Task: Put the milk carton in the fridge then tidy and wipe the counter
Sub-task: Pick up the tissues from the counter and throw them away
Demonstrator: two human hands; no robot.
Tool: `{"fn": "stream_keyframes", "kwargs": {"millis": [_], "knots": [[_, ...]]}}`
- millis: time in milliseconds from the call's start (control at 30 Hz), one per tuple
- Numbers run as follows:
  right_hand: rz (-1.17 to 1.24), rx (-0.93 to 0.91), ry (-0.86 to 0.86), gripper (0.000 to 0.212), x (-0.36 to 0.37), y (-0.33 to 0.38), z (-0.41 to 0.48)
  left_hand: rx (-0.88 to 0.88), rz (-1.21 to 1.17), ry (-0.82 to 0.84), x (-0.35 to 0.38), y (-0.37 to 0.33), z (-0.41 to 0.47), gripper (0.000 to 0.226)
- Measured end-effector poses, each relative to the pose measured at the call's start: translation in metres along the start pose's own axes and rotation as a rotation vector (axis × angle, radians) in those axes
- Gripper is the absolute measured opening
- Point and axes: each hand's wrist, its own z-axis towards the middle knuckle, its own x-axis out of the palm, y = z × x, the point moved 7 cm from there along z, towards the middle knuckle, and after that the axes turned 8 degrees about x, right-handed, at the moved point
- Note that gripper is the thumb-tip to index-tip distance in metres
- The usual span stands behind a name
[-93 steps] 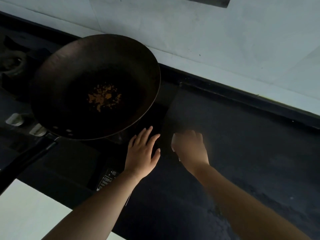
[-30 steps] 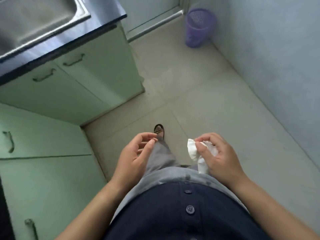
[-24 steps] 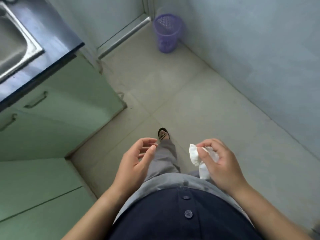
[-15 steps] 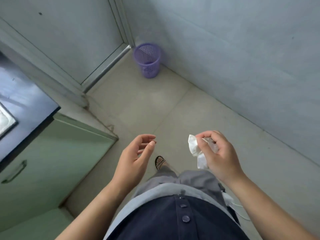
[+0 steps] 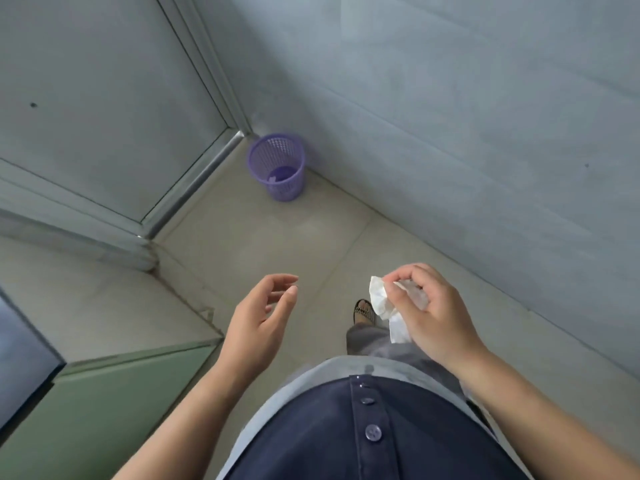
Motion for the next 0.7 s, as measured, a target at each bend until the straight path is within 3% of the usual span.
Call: {"fn": "stream_keyframes", "kwargs": {"millis": [300, 533, 700], "knots": [[-0.09, -0.104, 0.102, 0.007, -0.002, 0.055, 0.146, -0.031, -0.086, -0.112, -0.009, -0.034, 0.132, 0.013], [-0.165, -0.175, 0.142, 0.018, 0.034, 0.112, 0.271, -0.099, -0.106, -0.219, -0.073, -0.019, 0.237, 0.009], [-0.132, -0.162, 0.153, 0.013, 0.076, 0.17, 0.356, -0.081, -0.078, -0.244, -0.135, -0.02, 0.323, 0.012]]}}
